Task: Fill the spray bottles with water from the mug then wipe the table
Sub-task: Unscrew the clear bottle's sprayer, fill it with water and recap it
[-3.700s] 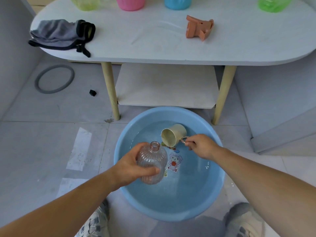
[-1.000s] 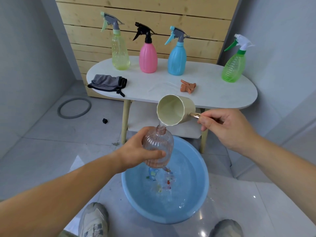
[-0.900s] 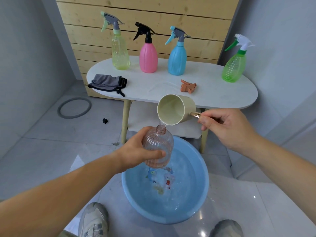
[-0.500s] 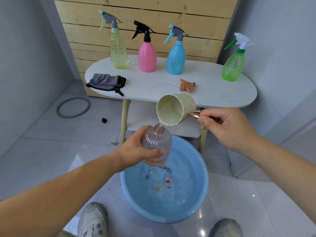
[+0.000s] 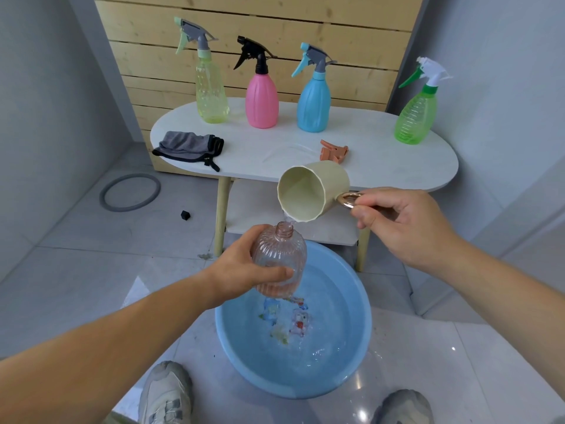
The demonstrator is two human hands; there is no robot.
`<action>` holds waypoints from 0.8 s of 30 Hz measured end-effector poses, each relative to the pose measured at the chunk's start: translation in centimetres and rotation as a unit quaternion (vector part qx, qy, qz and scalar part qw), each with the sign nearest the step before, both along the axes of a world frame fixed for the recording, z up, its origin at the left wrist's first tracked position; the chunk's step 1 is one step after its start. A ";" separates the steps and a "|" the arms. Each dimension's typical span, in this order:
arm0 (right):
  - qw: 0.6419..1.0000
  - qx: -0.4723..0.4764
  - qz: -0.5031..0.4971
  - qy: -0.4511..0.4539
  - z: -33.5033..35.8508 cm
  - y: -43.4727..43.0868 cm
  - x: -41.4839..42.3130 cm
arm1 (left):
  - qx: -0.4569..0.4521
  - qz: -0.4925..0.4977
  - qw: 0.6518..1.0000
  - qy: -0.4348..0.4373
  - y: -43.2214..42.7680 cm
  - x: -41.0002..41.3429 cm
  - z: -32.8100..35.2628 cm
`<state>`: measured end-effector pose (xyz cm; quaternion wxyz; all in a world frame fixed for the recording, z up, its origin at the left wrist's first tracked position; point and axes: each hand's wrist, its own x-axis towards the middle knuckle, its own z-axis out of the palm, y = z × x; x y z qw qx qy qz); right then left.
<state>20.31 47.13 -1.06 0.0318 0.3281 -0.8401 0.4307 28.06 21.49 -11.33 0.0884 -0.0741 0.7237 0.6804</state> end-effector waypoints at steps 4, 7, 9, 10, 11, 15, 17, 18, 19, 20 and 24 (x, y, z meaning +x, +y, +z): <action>1.000 0.001 0.003 0.024 -0.3 0.0 -0.3 | -0.004 0.002 1.000 0.002 0.1 0.0 0.0; 0.999 -0.002 0.001 0.036 -0.4 0.0 -0.5 | -0.009 0.001 1.000 0.001 0.1 -0.1 -0.1; 0.999 0.003 0.006 0.048 -0.3 0.1 -0.6 | -0.011 0.003 1.000 0.000 0.1 0.0 -0.1; 0.999 0.005 0.008 0.052 -0.4 0.1 -0.6 | -0.011 0.003 1.000 0.001 0.0 0.0 -0.1; 0.998 0.006 0.010 0.056 -0.4 0.1 -0.6 | -0.012 0.003 1.000 0.002 0.1 0.0 -0.1; 0.996 0.020 0.013 0.086 -0.6 0.0 -0.8 | -0.015 0.005 1.000 0.003 0.1 0.0 -0.2; 0.995 0.023 0.018 0.099 -0.6 0.0 -0.9 | -0.016 0.004 1.000 0.002 0.1 0.0 -0.2; 0.994 0.025 0.020 0.105 -0.6 0.0 -0.9 | -0.017 0.003 1.000 0.001 0.1 0.0 -0.2; 0.993 0.026 0.021 0.110 -0.6 0.0 -0.9 | -0.017 0.003 1.000 0.001 0.1 0.0 -0.2; 0.993 0.028 0.022 0.115 -0.6 0.1 -0.9 | -0.018 0.003 1.000 0.000 0.1 0.0 -0.2; 0.990 0.033 0.019 0.133 -0.7 0.1 -1.0 | -0.020 0.004 1.000 0.004 0.3 0.2 0.0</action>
